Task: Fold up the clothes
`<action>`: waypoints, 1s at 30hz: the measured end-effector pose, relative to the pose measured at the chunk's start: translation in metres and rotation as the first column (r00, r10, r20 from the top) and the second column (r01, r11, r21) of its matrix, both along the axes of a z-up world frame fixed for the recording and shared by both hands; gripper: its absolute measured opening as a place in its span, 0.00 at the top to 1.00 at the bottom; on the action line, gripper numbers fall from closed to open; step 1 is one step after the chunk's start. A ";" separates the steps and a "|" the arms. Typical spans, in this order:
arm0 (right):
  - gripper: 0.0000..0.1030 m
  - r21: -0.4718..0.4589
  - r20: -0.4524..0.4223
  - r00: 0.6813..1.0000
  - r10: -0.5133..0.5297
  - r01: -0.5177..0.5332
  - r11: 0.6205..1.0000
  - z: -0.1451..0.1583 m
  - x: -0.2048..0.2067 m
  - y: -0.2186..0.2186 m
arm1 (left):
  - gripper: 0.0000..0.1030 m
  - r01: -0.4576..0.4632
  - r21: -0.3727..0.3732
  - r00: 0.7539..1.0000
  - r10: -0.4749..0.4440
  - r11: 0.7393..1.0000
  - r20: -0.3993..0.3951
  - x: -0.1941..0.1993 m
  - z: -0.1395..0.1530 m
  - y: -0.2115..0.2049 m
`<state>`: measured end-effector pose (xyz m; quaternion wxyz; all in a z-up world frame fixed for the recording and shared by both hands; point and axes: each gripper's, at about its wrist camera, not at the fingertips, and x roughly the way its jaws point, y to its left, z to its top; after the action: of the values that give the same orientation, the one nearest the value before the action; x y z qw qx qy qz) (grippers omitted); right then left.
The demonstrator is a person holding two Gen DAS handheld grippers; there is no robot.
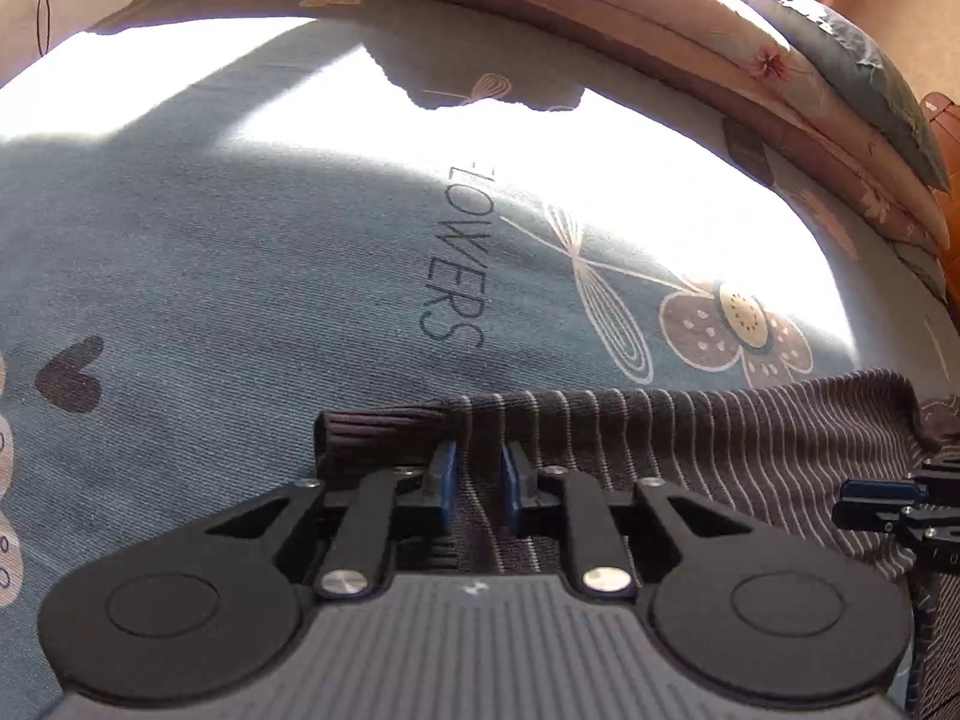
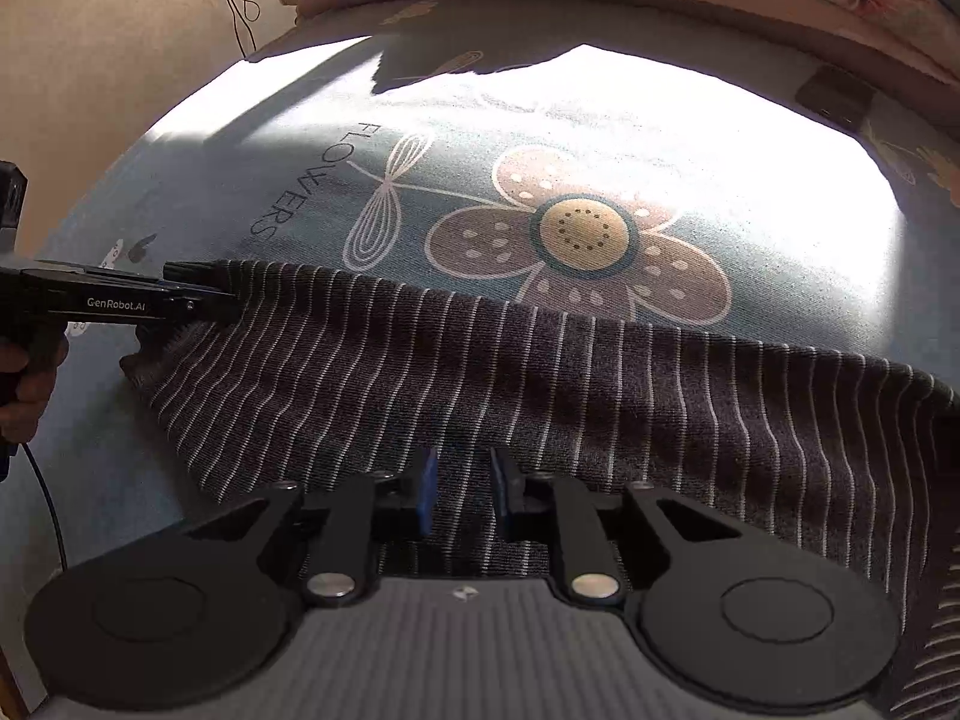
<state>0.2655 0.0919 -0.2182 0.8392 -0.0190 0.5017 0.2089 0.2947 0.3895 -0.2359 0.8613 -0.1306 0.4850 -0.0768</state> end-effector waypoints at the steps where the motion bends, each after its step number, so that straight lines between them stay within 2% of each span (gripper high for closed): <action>1: 0.74 -0.006 0.009 0.999 -0.031 0.031 1.000 0.002 -0.002 -0.009 | 0.81 -0.017 0.005 1.000 0.017 1.000 0.014 -0.001 0.006 -0.001; 3: 0.74 -0.008 0.014 0.995 -0.099 0.099 0.995 0.006 -0.005 -0.029 | 0.72 -0.045 0.022 0.998 0.044 0.999 0.047 -0.005 0.018 -0.005; 4: 0.74 -0.009 0.008 0.991 -0.136 0.136 0.991 0.006 -0.009 -0.040 | 0.72 -0.022 0.000 0.998 0.022 1.000 0.055 -0.008 0.022 -0.012; 6: 0.74 -0.012 -0.003 0.979 -0.202 0.201 0.979 0.006 -0.016 -0.059 | 0.67 0.045 -0.035 0.996 -0.042 0.998 0.073 -0.016 0.030 -0.030; 8: 0.74 -0.009 -0.026 0.971 -0.236 0.236 0.972 0.001 -0.024 -0.070 | 0.65 0.157 -0.023 0.985 -0.155 0.987 0.076 -0.025 0.030 -0.058; 10: 0.74 -0.013 -0.057 0.963 -0.264 0.264 0.965 -0.008 -0.031 -0.072 | 0.63 0.248 0.042 0.966 -0.250 0.968 0.063 -0.035 0.022 -0.084; 11: 0.74 -0.006 -0.060 0.961 -0.269 0.269 0.963 -0.013 -0.033 -0.069 | 0.63 0.263 0.081 0.963 -0.267 0.961 0.047 -0.039 0.016 -0.092; 13: 0.67 0.018 -0.069 0.959 -0.276 0.278 0.960 -0.020 -0.037 -0.058 | 0.63 0.224 0.147 0.974 -0.225 0.963 -0.011 -0.040 0.001 -0.093; 16: 0.52 0.076 -0.056 0.966 -0.251 0.255 0.964 -0.023 -0.038 -0.028 | 0.64 0.141 0.221 0.989 -0.147 0.965 0.013 -0.042 -0.001 -0.079; 18: 0.52 0.120 -0.058 0.976 -0.210 0.216 0.969 -0.021 -0.038 -0.009 | 0.68 0.079 0.324 0.996 -0.084 0.943 0.003 -0.041 0.007 -0.070; 19: 0.53 0.144 -0.058 0.979 -0.198 0.204 0.968 -0.019 -0.039 -0.001 | 0.68 0.063 0.314 0.998 -0.068 0.947 0.004 -0.041 0.012 -0.064; 20: 0.53 0.187 -0.070 0.982 -0.174 0.185 0.965 -0.016 -0.041 0.004 | 0.68 0.049 0.273 0.999 -0.052 0.961 0.004 -0.041 0.018 -0.058; 22: 0.54 0.215 -0.058 0.984 -0.168 0.176 0.961 -0.009 -0.049 0.010 | 0.66 0.036 0.198 0.999 -0.037 0.980 0.001 -0.043 0.028 -0.055; 24: 0.54 0.217 -0.053 0.983 -0.177 0.184 0.959 -0.006 -0.058 0.008 | 0.66 0.012 0.174 1.000 -0.013 0.985 0.000 -0.050 0.034 -0.059; 26: 0.54 0.214 -0.068 0.977 -0.200 0.210 0.954 -0.008 -0.066 -0.001 | 0.66 -0.049 0.087 0.999 0.050 0.995 -0.010 -0.061 0.035 -0.057; 28: 0.54 0.202 -0.102 0.969 -0.223 0.240 0.950 -0.011 -0.075 -0.014 | 0.66 -0.178 -0.042 0.983 0.176 0.983 -0.043 -0.080 0.029 -0.045; 30: 0.54 0.186 -0.129 0.962 -0.241 0.262 0.947 -0.016 -0.083 -0.027 | 0.67 -0.323 -0.156 0.946 0.311 0.934 -0.094 -0.098 0.019 -0.031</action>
<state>0.1828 0.0647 -0.2342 0.8293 0.1409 0.5194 0.1505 0.1964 0.3586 -0.2165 0.8313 -0.2821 0.4781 0.0266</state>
